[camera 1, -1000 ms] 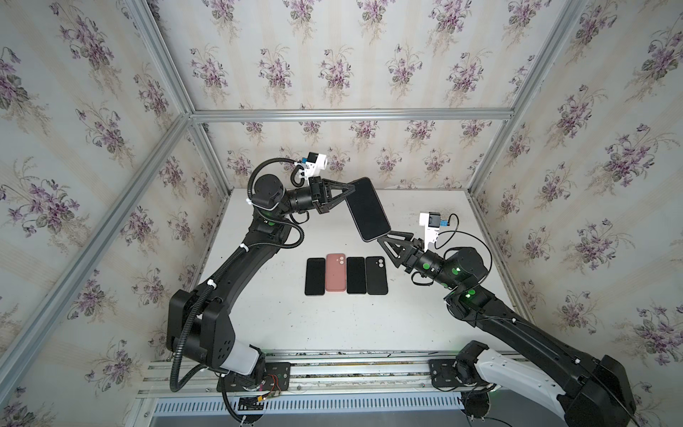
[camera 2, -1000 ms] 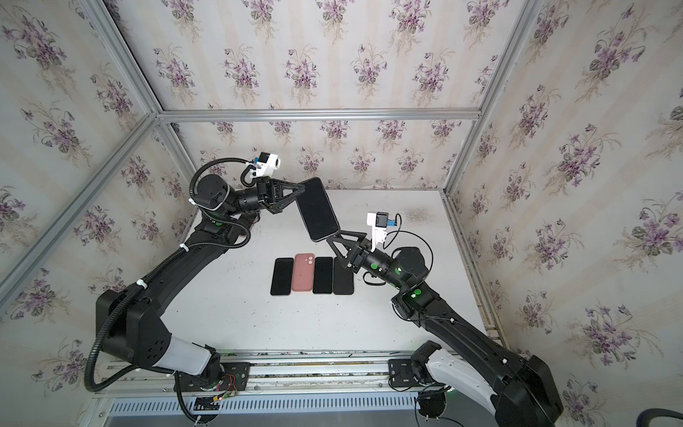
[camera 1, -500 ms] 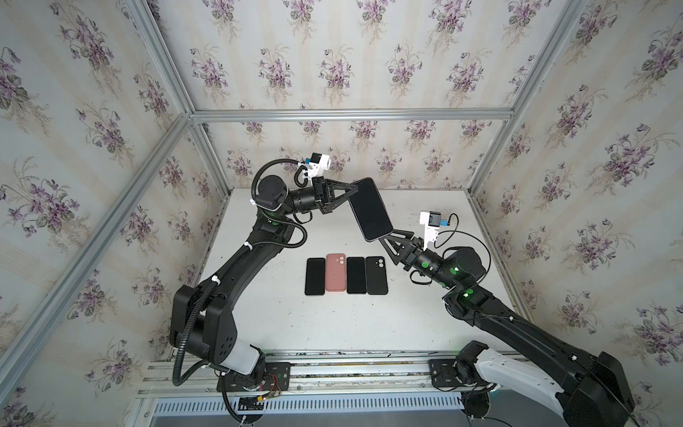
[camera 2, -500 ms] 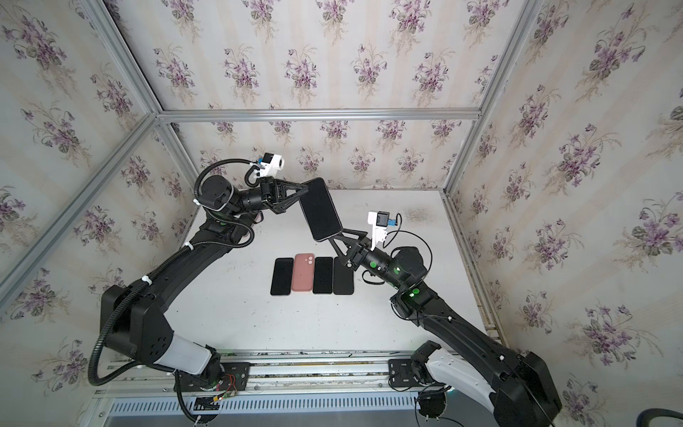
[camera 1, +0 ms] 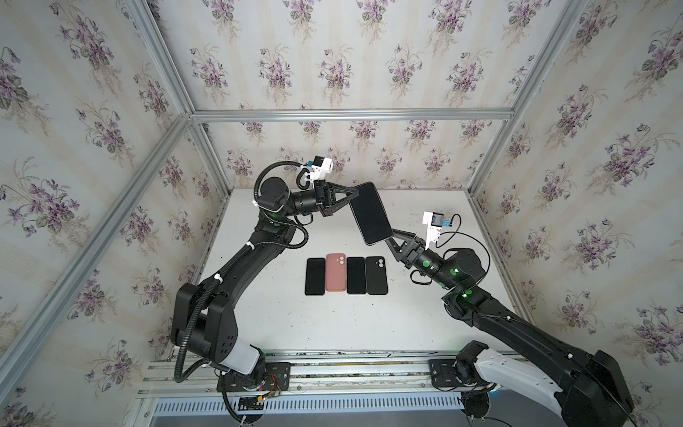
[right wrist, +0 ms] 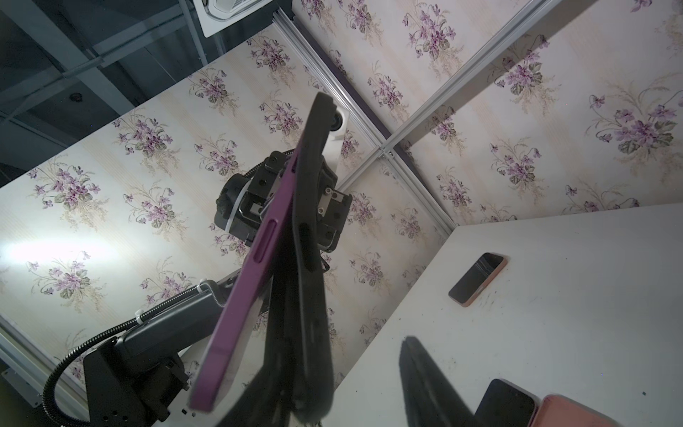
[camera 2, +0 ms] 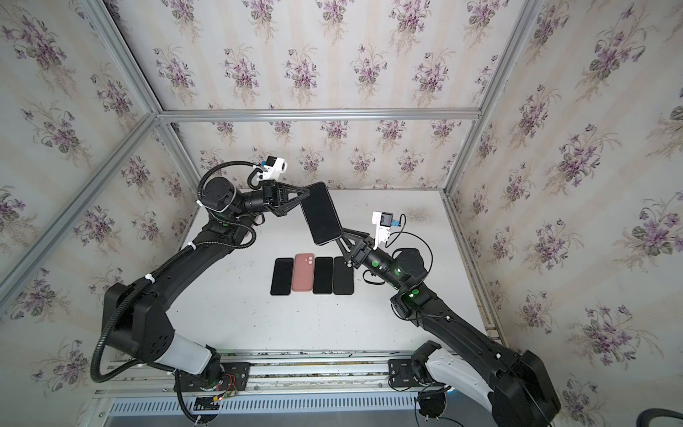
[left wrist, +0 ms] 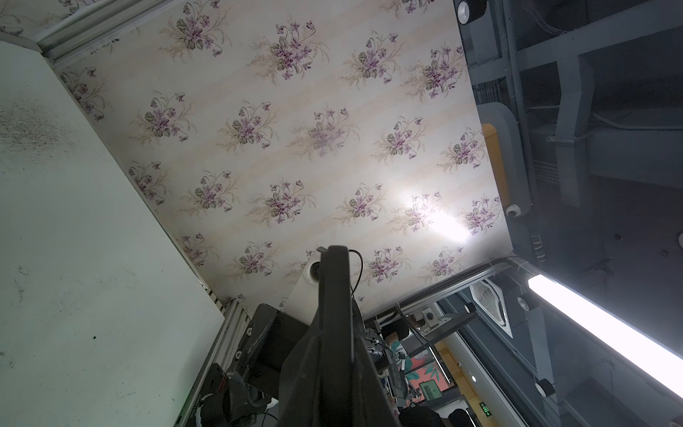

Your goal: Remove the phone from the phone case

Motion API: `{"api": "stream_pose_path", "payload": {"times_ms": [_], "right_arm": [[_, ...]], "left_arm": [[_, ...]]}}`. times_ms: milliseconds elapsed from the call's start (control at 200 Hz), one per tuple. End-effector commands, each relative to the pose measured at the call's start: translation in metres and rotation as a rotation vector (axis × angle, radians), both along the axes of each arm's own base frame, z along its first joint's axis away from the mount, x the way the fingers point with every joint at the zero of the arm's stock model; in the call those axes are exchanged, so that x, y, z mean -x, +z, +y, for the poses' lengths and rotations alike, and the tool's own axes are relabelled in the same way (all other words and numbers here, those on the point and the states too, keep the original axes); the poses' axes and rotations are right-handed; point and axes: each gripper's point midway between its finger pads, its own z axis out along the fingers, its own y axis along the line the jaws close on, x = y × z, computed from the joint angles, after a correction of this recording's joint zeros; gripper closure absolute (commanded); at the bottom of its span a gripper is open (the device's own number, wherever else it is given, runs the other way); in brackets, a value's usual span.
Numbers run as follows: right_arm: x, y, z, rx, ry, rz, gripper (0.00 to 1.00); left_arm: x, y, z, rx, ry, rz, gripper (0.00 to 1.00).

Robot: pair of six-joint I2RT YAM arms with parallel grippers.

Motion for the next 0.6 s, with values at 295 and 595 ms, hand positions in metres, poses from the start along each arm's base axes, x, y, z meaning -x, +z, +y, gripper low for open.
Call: {"api": "stream_pose_path", "payload": {"times_ms": [295,595], "right_arm": [[0.001,-0.002,0.001,-0.045,0.029,0.043,0.98],[-0.008,-0.034,-0.002,-0.047,-0.007,0.186,1.00]], "left_arm": [[-0.008,-0.027,-0.003,-0.037,0.006,-0.005,0.99],[-0.031,-0.106,-0.004,-0.126,0.097,0.115,0.63]]}}
